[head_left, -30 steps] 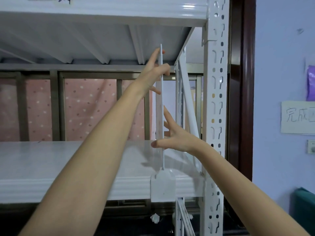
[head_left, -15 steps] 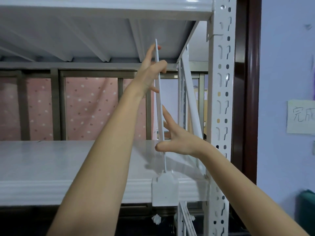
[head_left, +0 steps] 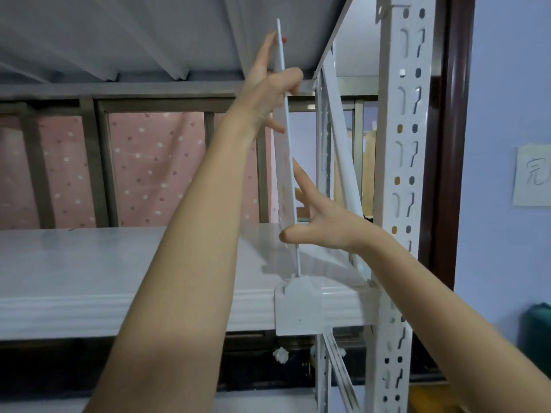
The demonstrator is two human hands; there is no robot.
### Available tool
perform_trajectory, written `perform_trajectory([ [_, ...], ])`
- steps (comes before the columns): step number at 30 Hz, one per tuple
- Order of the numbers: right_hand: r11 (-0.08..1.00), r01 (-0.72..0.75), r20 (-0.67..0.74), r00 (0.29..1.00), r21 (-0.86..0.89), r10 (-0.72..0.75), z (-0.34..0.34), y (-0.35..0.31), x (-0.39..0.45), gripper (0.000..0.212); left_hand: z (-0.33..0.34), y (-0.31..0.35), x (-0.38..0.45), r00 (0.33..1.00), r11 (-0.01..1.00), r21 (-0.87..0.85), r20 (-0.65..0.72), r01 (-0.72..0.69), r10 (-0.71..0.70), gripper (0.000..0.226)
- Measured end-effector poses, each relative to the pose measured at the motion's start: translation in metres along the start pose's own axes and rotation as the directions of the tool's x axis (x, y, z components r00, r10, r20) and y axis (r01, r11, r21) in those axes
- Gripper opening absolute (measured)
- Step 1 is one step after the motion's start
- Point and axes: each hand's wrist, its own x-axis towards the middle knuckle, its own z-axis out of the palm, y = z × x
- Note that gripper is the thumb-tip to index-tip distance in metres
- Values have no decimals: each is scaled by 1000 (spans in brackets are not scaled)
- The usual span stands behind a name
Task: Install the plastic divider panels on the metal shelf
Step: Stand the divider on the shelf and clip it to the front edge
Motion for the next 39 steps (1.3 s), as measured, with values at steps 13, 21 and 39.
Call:
perform_trajectory([
  [13, 993, 99, 41, 994, -60, -97, 5, 6, 7, 110, -18, -13, -3, 998, 998, -53, -60, -39, 36, 69],
  [21, 995, 88, 28, 996, -56, -87, 4, 3, 6, 108, -13, -10, 1, 1000, 1000, -5, -2, -24, 24, 76],
  [39, 996, 61, -107, 993, 58, -54, 4, 19, -2, 113, 33, 0, 11, 992, 992, 95, 103, -79, 69, 80],
])
